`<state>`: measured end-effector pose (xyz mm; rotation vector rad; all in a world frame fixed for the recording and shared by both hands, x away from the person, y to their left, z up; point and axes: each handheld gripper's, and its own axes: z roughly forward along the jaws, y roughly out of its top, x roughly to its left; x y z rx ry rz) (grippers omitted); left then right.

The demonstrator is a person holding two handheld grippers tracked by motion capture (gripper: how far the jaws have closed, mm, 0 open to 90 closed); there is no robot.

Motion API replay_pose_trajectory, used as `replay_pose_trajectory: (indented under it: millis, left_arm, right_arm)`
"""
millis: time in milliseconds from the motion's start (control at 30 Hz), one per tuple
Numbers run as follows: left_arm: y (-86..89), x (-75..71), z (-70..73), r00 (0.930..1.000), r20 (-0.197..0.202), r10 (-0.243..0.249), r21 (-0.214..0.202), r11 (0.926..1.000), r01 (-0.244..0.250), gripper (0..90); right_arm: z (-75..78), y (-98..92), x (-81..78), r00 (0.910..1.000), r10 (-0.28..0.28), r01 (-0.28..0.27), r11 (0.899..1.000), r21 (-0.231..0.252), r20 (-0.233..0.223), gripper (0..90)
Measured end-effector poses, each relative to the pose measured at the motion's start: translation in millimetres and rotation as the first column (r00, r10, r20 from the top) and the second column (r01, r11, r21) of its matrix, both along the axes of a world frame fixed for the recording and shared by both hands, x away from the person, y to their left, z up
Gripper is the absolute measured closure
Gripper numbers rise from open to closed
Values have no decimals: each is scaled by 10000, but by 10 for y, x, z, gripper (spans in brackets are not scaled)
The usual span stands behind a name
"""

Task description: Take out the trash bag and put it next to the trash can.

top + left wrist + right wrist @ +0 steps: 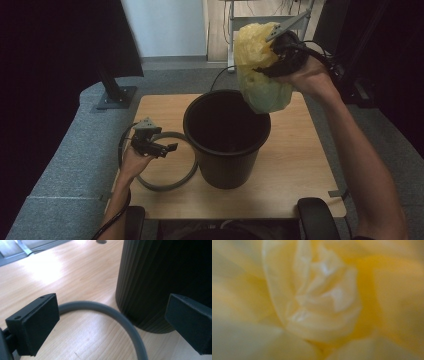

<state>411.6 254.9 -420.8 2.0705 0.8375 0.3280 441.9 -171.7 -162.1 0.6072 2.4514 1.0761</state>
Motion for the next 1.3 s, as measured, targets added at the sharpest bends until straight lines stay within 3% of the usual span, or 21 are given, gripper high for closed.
replay_pose_trajectory:
  millis: [267,500,867,1300]
  left_arm:
    - [64,-70,-272,9990,-48,452,-147,9989,-452,0]
    - [80,-132,-432,9978,-58,653,-70,9978,-653,0]
    - [83,-186,-625,9954,-89,952,61,9954,-952,0]
    - [88,-212,-785,9924,-247,1204,189,9926,-1200,0]
  right_arm:
    - [-68,-249,37,9952,-955,957,9954,-80,231,724]
    - [-257,-487,87,9874,-1577,1576,9875,100,153,722]
    - [-761,-884,196,9664,-2569,2570,9651,498,-78,721]
    - [-1310,-1034,274,9539,-2986,2999,9513,717,-291,717]
